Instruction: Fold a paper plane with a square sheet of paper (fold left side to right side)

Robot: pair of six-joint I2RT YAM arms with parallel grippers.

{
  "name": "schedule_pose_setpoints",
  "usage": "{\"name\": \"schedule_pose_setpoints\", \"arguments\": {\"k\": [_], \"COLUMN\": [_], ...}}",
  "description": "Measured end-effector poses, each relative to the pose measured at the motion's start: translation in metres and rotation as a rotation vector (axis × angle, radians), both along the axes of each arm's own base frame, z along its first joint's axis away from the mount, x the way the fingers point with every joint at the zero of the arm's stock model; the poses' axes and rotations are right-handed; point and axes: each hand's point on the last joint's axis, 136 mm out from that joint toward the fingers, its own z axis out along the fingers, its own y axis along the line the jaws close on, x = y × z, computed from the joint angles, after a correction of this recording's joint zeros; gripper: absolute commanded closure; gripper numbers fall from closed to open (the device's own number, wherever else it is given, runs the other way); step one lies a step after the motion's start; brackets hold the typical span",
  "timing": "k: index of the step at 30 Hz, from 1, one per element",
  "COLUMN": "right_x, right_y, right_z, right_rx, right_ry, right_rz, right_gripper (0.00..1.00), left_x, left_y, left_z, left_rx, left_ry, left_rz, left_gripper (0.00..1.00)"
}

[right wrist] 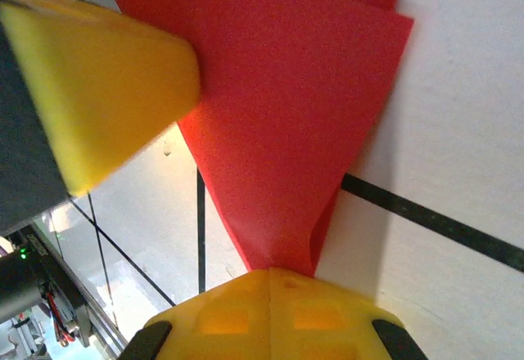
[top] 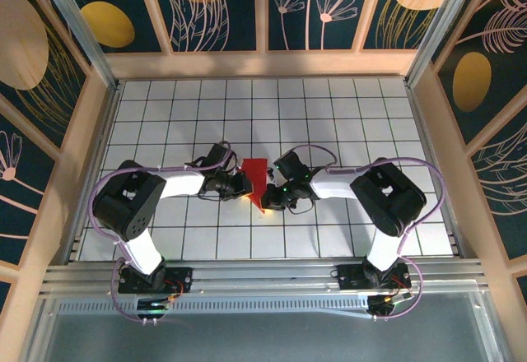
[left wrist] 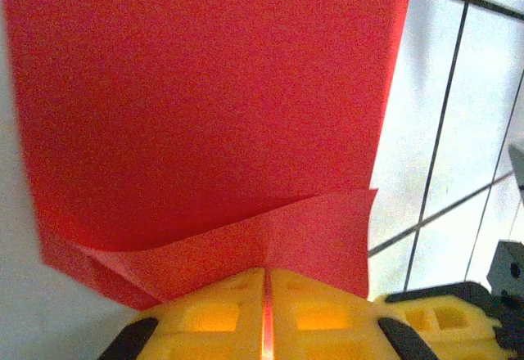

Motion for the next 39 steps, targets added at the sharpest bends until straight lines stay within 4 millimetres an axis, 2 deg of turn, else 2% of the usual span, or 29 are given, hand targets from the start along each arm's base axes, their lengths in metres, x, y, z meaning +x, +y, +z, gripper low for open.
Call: {"name": "schedule_pose_setpoints", "arguments": {"k": [5, 8, 14, 16, 25, 39], "right_x": [0.001, 0.001, 0.001, 0.001, 0.001, 0.001], "right_y": [-0.001, -0.001, -0.001, -0.001, 0.0, 0.0], "right_z": [-0.001, -0.001, -0.002, -0.002, -0.002, -0.003], "right_rx": [-0.047, -0.059, -0.074, -0.077, -0.105, -0.126], "right_ry": [0.002, 0.0, 0.004, 0.004, 0.011, 0.01], "right_rz": [-0.004, -0.009, -0.014, -0.013, -0.01, -0.01], "right_gripper": [1.0, 1.0, 1.0, 1.0, 1.0, 1.0], "left_x": [0.009, 0.003, -0.024, -0.026, -0.026, -0.015], "left_y": [0.001, 0.003, 0.01, 0.008, -0.012, -0.017], "left_z": [0.039, 0.053, 0.032, 0.03, 0.025, 0.017], "left_rx": [-0.049, -0.107, -0.153, -0.17, -0.233, -0.225], "left_ry": [-0.121, -0.163, -0.095, -0.083, -0.064, -0.063], "left_rz": [0.034, 0.046, 0.062, 0.062, 0.043, 0.06], "left_gripper": [0.93, 0.95, 0.96, 0.97, 0.97, 0.98]}}
